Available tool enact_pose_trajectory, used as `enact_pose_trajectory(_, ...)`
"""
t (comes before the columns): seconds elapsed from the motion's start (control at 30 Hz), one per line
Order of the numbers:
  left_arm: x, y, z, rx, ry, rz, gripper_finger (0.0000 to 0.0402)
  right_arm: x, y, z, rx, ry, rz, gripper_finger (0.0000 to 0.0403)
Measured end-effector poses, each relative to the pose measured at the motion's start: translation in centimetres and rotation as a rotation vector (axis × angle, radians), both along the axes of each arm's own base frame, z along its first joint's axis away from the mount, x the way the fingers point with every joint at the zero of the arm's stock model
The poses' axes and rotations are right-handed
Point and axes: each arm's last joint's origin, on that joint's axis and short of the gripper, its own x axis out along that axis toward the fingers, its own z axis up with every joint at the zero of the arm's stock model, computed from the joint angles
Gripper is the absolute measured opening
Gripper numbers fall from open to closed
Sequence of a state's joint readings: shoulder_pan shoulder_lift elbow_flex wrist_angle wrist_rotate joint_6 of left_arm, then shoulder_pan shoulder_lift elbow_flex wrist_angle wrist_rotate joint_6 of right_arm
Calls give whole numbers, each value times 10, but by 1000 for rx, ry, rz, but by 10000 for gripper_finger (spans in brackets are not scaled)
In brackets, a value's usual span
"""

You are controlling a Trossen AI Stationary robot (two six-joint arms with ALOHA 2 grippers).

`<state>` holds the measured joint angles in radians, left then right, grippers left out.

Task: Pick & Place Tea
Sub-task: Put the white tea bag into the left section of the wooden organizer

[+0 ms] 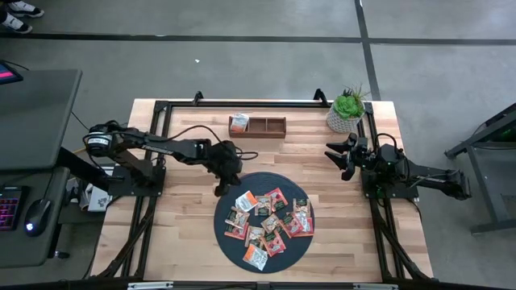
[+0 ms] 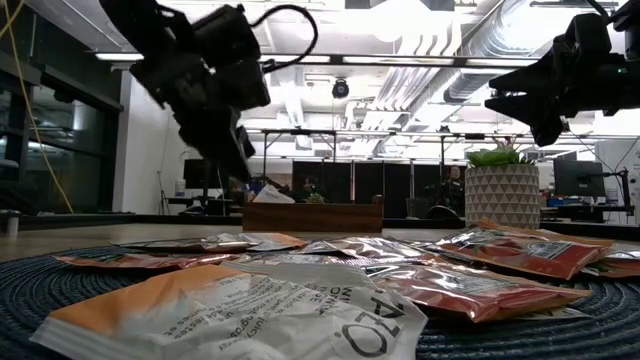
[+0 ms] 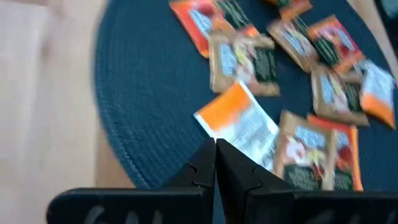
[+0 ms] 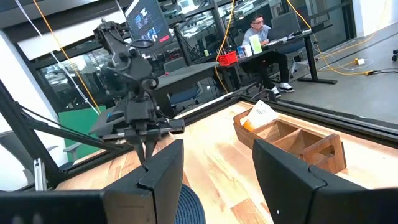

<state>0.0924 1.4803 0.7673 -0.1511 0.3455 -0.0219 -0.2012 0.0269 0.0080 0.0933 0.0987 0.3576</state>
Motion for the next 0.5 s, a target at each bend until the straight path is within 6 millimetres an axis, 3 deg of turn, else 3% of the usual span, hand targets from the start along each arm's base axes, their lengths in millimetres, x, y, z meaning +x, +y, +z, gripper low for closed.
enact_pose_trajectory(0.13,0,-14,17,3,-68,72,12,0,0,4,0,-49,-4,188)
enact_pose_trajectory(0.27,-4,-33,28,-8,-96,152,12,-1,0,7,115,-110,18,188)
enact_pose_trajectory(0.5,-9,-66,30,-3,-96,246,12,-1,0,9,233,-169,34,188)
